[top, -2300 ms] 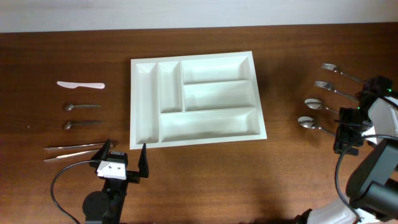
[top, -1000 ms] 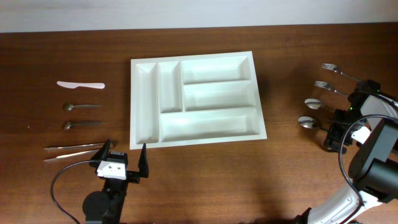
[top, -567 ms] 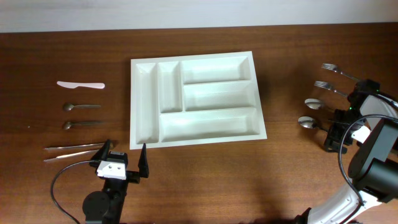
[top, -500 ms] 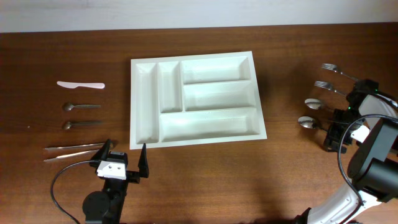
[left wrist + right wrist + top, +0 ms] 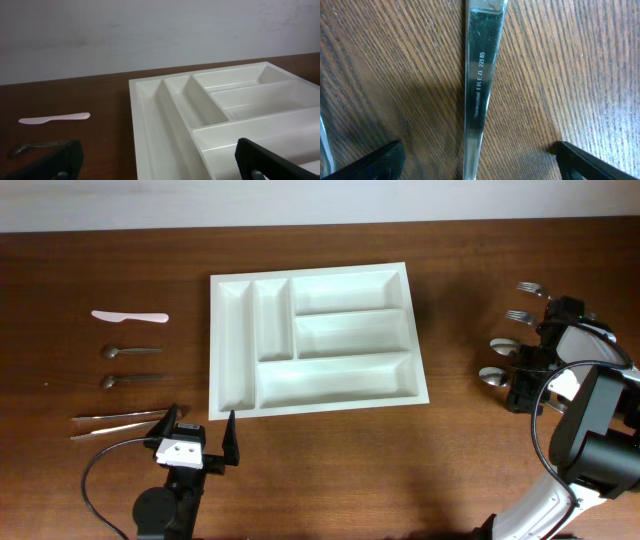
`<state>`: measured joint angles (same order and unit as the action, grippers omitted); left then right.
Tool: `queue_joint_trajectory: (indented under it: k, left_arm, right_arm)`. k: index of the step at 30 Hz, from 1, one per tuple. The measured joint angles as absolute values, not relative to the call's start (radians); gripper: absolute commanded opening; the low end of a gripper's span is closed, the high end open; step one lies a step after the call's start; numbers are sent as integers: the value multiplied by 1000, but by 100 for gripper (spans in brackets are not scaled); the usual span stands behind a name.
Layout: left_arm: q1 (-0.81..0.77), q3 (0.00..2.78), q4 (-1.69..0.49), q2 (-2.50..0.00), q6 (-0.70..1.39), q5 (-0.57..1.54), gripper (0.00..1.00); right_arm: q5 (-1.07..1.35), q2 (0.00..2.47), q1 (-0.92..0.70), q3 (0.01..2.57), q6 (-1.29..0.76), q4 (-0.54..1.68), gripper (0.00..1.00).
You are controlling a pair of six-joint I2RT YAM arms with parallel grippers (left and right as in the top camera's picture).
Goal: Pack container
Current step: 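Lower the right gripper and close it on the spoon handle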
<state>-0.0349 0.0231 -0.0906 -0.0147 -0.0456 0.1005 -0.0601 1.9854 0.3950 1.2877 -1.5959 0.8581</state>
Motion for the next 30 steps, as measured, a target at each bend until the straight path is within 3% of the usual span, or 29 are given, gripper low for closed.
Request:
queue_joint_trajectory:
  k: [8, 11, 15, 19, 28, 30]
  left_arm:
    - [-35, 23, -91, -15, -46, 101, 99]
    - [-35, 23, -91, -15, -46, 101, 99]
    - [-35, 23, -91, -15, -46, 101, 99]
    - [-35, 23, -91, -15, -46, 101, 99]
    - [-35, 23, -91, -15, -46, 101, 99]
    - [-35, 23, -91, -15, -46, 101, 99]
  right_arm:
    - [-63, 1985, 395, 1288, -1615, 859, 73]
    - [-63, 1985, 395, 1288, -1619, 859, 61]
    - [-59, 1985, 395, 1288, -1622, 859, 57]
    - [-59, 1985, 395, 1288, -1624, 859, 38]
    - [-59, 1985, 395, 1288, -1622, 858, 37]
    - [-59, 1985, 395, 1288, -1622, 858, 31]
